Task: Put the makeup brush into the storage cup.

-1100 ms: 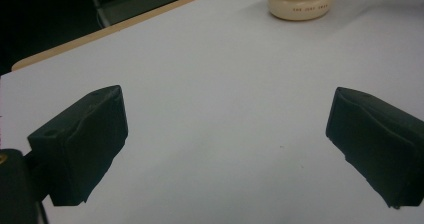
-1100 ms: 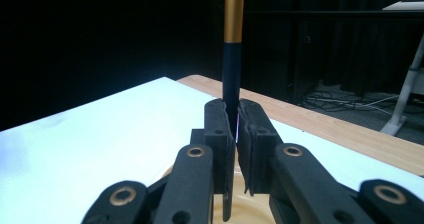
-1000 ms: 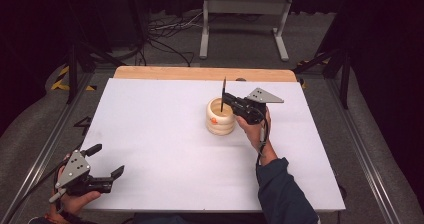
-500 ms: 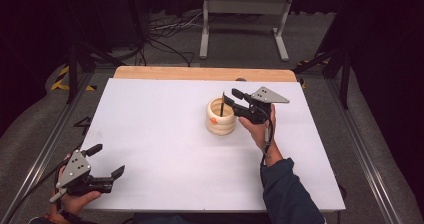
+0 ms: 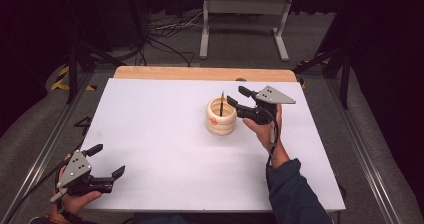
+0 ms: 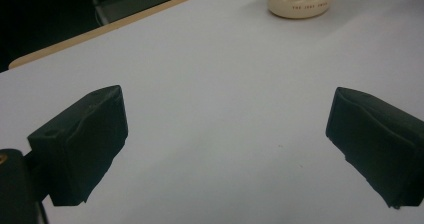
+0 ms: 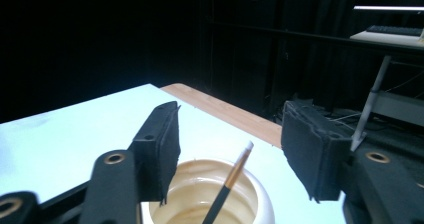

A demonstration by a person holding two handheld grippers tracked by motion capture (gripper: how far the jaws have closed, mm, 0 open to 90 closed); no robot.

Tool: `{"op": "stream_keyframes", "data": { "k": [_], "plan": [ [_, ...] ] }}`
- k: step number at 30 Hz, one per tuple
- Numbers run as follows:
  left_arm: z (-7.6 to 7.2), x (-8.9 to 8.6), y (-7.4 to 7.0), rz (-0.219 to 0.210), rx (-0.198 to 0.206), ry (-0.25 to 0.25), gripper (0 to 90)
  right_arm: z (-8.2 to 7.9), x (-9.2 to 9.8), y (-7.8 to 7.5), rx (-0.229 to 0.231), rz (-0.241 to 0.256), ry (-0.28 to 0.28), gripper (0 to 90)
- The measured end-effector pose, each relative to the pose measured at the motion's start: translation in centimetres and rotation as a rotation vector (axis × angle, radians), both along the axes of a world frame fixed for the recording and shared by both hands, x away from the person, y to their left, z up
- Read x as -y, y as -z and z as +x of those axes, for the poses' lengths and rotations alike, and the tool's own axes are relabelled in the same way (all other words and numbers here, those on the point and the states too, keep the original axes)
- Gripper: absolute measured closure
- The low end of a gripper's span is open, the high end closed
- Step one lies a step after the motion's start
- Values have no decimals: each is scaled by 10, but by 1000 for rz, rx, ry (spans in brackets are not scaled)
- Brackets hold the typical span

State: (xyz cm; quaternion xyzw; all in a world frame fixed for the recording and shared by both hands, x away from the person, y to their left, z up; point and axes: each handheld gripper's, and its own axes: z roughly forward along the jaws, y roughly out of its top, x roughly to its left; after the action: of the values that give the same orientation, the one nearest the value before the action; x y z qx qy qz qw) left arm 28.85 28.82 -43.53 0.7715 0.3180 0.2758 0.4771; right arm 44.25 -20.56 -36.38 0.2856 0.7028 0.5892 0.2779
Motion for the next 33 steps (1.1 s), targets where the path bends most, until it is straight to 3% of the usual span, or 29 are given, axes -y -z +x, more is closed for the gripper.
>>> {"op": "stream_keyframes", "data": {
  "k": [21, 33],
  "plan": [
    [0, 0, 0, 2, -2, 1, 39, -9, -6, -10, 37, -78, 83, 43],
    [0, 0, 0, 5, 0, -1, 39, -15, -7, -13, 52, -119, 86, 28]
  ]
}}
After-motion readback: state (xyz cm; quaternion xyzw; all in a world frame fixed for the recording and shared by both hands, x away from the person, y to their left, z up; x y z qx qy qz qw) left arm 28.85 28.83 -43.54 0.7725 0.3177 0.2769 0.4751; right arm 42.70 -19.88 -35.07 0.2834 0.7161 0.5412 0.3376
